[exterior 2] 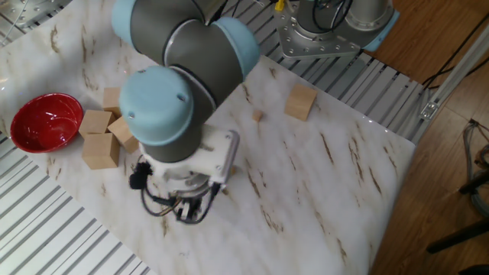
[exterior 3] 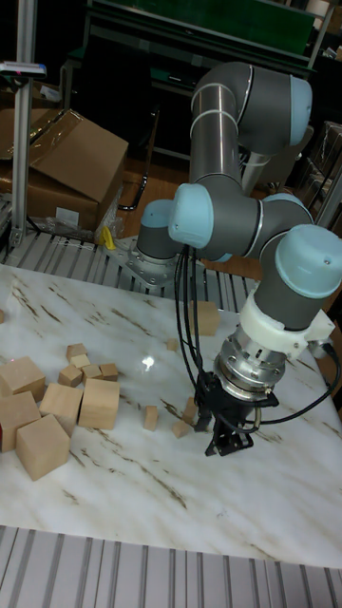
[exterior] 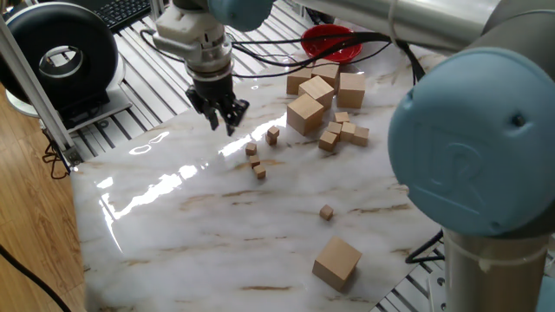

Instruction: Stack the blocks in a vertical line of five

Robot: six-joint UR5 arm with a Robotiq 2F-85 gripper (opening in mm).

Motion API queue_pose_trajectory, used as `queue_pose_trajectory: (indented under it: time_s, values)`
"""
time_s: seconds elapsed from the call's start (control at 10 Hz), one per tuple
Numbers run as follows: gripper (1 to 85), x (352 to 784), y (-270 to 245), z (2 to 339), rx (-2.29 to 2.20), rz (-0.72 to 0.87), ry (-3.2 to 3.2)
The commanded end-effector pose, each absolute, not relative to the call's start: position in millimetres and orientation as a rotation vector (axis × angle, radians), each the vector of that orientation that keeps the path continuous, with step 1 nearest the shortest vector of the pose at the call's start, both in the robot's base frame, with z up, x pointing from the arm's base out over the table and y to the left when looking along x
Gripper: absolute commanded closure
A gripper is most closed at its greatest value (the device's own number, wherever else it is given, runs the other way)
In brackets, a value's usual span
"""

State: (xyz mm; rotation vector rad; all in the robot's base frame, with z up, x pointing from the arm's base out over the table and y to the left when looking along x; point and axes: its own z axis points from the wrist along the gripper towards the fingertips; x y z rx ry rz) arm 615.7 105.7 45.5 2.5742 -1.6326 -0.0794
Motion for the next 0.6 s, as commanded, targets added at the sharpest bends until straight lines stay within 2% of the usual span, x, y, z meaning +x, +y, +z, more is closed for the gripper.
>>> queue_pose_trajectory:
  time_s: [0.0, 0.2, 0.5]
  values:
    - [40.0, 587, 84, 41, 2.579, -0.011, -1.493]
    - [40.7, 573, 75, 32, 2.626, 0.005, -1.494]
    - [43.7, 576, 59, 24, 2.653, 0.069, -1.489]
